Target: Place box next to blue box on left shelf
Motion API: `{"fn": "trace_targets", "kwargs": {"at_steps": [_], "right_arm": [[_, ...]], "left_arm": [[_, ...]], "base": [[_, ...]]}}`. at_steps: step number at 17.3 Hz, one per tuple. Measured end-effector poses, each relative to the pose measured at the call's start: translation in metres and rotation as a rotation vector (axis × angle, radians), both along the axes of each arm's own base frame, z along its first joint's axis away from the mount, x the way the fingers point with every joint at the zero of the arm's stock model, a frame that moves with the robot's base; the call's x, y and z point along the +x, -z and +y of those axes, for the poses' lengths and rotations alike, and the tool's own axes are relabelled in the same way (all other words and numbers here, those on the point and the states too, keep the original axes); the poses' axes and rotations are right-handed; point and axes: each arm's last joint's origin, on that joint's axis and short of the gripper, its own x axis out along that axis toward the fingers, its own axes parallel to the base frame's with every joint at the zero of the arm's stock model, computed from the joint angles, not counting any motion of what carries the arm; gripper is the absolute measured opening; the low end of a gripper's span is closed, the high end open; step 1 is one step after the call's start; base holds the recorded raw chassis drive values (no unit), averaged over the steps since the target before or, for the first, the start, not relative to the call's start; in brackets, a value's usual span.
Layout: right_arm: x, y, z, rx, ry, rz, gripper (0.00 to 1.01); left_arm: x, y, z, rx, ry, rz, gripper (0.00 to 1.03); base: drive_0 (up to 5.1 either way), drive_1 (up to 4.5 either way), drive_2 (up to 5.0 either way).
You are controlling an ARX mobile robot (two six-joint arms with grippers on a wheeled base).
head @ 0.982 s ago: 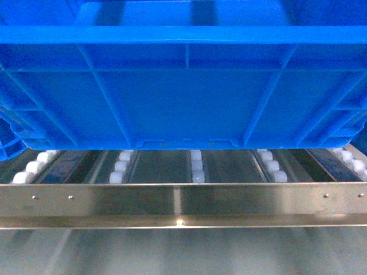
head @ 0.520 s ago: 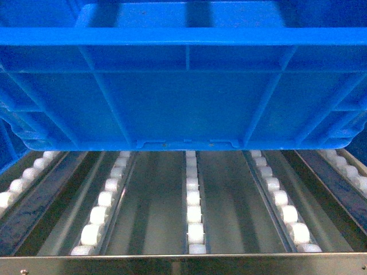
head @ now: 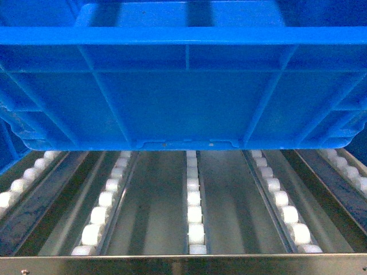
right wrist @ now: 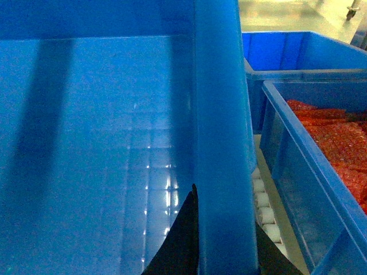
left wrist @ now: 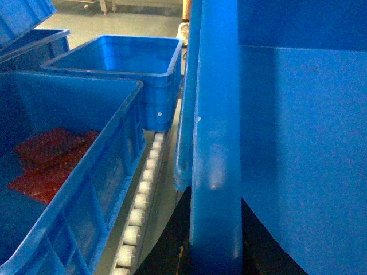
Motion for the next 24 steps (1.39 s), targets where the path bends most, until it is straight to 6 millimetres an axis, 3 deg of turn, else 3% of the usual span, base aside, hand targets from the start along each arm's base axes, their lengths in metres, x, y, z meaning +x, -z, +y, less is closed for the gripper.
{"fn": "trace_targets", "kwargs": {"at_steps": [24], "right_arm": [[-0.0003,0.0002,0.0009,-0.019,0.031,0.023,0.08]], "left_arm": [[0.0000,-0.0002,-0.0002,0.012,0.009,-0.001,0.09]], "base": [[0.0,0.00,0.0]]}}
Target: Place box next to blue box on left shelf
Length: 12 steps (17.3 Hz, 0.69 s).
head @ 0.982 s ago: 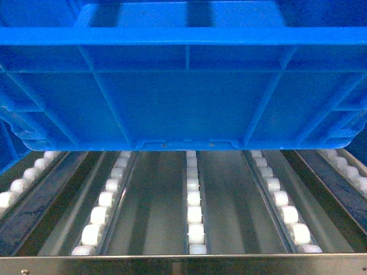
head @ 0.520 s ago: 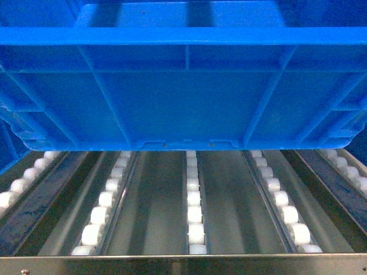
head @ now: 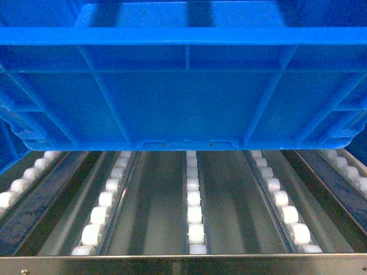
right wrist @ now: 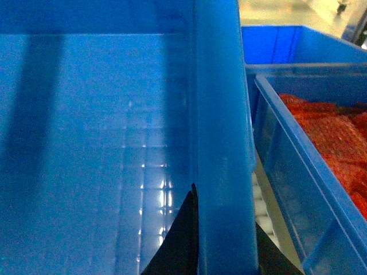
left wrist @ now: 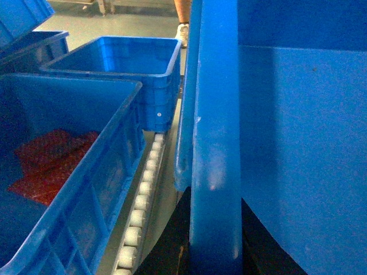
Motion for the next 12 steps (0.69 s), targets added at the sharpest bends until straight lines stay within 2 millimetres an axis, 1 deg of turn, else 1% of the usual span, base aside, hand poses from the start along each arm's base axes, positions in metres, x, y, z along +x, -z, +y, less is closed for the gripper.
{"fn": "trace_targets", "kwargs": {"at_steps": [1,3,5,7,9,10,11,12], "right_arm": [[-0.001,-0.001,0.001,-0.015,0.031,0.024,0.08],[-0.002,-0.001,0.001,-0.016,0.029,0.086,0.08],[0.006,0.002,-0.003,-0.002,0.008,0.189,0.08],[0.027,0.019,-0.010,0.011,-0.004,0.310,0.08],[0.051,0.046,-0.014,0.011,-0.013,0.425,0.08],[0.058,0.055,-0.013,0.013,-0.022,0.464,0.08],[0.063,0.065,-0.012,0.010,-0.028,0.493,0.08],[0.065,0.066,-0.011,0.016,-0.040,0.504,0.08]], "left_arm": [[0.000,0.001,0.000,0.009,0.013,0.011,0.09],[0.000,0.006,-0.001,0.013,0.023,0.054,0.09],[0.004,0.016,-0.003,0.014,0.032,0.140,0.09],[0.019,0.035,-0.008,-0.005,0.044,0.253,0.09],[0.033,0.062,-0.014,-0.015,0.041,0.360,0.09],[0.037,0.073,-0.014,-0.012,0.029,0.404,0.09],[0.039,0.079,-0.014,-0.011,0.015,0.434,0.09],[0.039,0.080,-0.014,-0.004,0.001,0.442,0.09]], "base": [[0.0,0.00,0.0],[0.0,0.00,0.0],[0.0,0.00,0.0],[0.0,0.00,0.0],[0.0,0.00,0.0],[0.0,0.00,0.0],[0.0,0.00,0.0],[0.0,0.00,0.0]]}}
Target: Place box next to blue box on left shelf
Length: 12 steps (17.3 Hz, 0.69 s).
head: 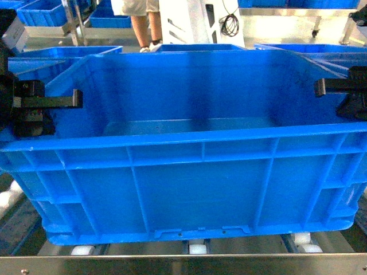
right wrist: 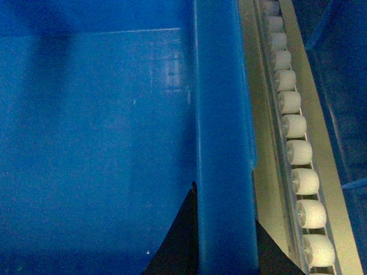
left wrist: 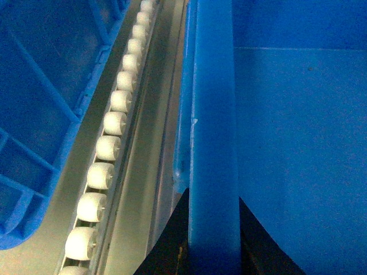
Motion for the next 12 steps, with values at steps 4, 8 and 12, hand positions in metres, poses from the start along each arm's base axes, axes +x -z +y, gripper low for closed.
{"fn": "trace_targets", "kwargs": {"at_steps": [4,8,12], "right_arm": [[-0.003,0.007,0.000,0.016,0.014,0.074,0.08],[-0.006,0.010,0.006,0.026,0.028,0.090,0.55],[-0.012,0.010,0.014,0.024,-0.005,0.059,0.99]], "left_arm": [[-0.001,-0.001,0.000,0.007,0.015,0.039,0.09],[-0.004,0.005,-0.016,0.013,0.069,-0.016,0.55],[-0.004,0.004,-0.024,0.010,0.083,-0.072,0.99]], "base": [[0.0,0.00,0.0],[0.0,0.00,0.0],[0.0,0.00,0.0]]}}
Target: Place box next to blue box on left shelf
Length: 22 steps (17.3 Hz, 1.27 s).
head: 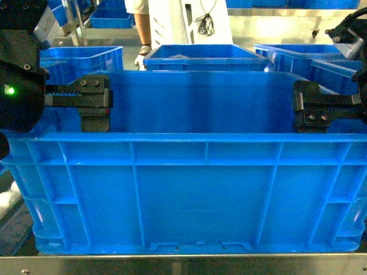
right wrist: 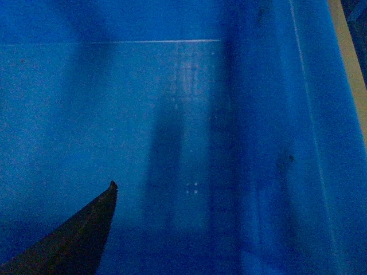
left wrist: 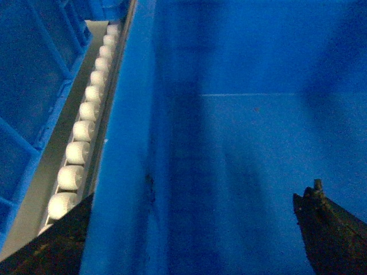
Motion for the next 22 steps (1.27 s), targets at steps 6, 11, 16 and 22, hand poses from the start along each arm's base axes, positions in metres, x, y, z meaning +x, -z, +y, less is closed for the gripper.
{"fn": "trace_targets", "kwargs": {"at_steps": [6,11,16,22], "right_arm": [[-0.001,-0.003,0.000,0.002,-0.001,-0.011,0.98],[-0.049,0.022,-0.027,-0.064,0.064,-0.637,0.58],[-0.112,0.024,-0.053,-0.062,0.069,-0.764,0.00],[-0.152,0.034,-0.068,-0.053,0.055,-0.787,0.01]], "left_arm": [[0.000,0.001,-0.001,0.009,0.000,0.001,0.98],[-0.040,0.020,0.029,-0.047,-0.043,-0.464,0.61],[-0.097,0.025,0.062,-0.046,-0.038,-0.528,0.02],[-0.133,0.029,0.077,-0.049,-0.040,-0.545,0.01]], "base": [[0.0,0.00,0.0],[0.0,0.00,0.0],[0.0,0.00,0.0],[0.0,0.00,0.0]]}}
